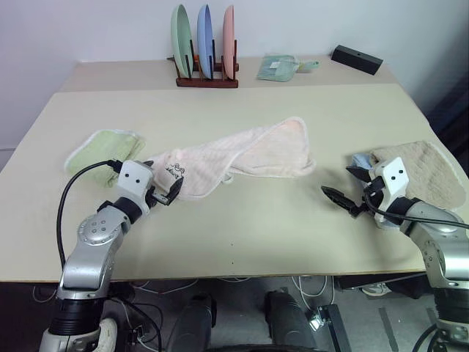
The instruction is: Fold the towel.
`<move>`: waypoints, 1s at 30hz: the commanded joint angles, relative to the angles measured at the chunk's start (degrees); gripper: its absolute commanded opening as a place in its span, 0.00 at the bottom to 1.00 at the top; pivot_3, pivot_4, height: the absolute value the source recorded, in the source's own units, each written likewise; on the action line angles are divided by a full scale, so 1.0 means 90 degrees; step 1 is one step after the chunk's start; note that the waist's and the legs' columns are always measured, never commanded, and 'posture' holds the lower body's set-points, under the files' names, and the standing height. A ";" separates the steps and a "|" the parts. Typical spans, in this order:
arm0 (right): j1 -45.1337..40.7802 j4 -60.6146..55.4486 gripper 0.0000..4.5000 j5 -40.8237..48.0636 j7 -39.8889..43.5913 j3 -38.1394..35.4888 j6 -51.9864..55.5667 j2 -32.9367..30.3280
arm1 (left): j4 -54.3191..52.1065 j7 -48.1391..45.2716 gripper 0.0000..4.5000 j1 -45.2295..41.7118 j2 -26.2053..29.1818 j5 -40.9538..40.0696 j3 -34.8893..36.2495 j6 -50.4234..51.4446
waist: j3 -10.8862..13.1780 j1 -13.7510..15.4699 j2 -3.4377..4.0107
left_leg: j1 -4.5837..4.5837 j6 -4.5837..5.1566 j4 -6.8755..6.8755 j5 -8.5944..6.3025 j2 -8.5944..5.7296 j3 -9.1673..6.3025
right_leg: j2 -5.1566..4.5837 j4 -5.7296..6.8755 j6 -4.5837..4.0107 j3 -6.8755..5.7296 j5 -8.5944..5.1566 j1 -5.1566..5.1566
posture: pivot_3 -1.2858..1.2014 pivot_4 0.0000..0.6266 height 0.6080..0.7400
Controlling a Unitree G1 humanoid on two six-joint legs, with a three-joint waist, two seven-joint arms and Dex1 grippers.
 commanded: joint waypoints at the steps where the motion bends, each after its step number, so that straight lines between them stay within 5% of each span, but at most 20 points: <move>1: -0.0112 -0.0097 1.00 -0.0029 0.0006 -0.0004 -0.0130 -0.0038 | -0.0225 0.0071 0.99 0.0022 0.0003 0.0055 0.0062 -0.0046 | 0.0000 0.0001 0.0000 | 0.0000 0.0000 0.0000 0.0000 0.0000 0.0000 | 0.0000 0.0000 0.0000 0.0000 0.0000 0.0000 | 0.52 0.24 1.00; 16: -0.0153 -0.0461 1.00 -0.0181 -0.0435 0.0517 -0.0126 0.0497 | 0.0352 -0.0343 0.99 -0.0270 0.0133 0.0222 -0.0281 -0.0587 | 0.0000 -0.0003 0.0000 | 0.0000 0.0000 0.0000 0.0000 0.0000 0.0000 | 0.0000 0.0000 0.0000 0.0000 0.0000 0.0000 | 0.52 0.24 1.00; 30: 0.0638 -0.1628 1.00 -0.0168 -0.0721 0.0682 0.0293 0.0575 | 0.0598 -0.1776 0.99 -0.1066 0.0693 0.1041 -0.2005 -0.0639 | -0.0002 0.0017 -0.0001 | 0.0000 0.0000 0.0000 0.0000 -0.0001 0.0000 | 0.0000 -0.0001 0.0000 -0.0001 0.0000 0.0002 | 0.52 0.24 1.00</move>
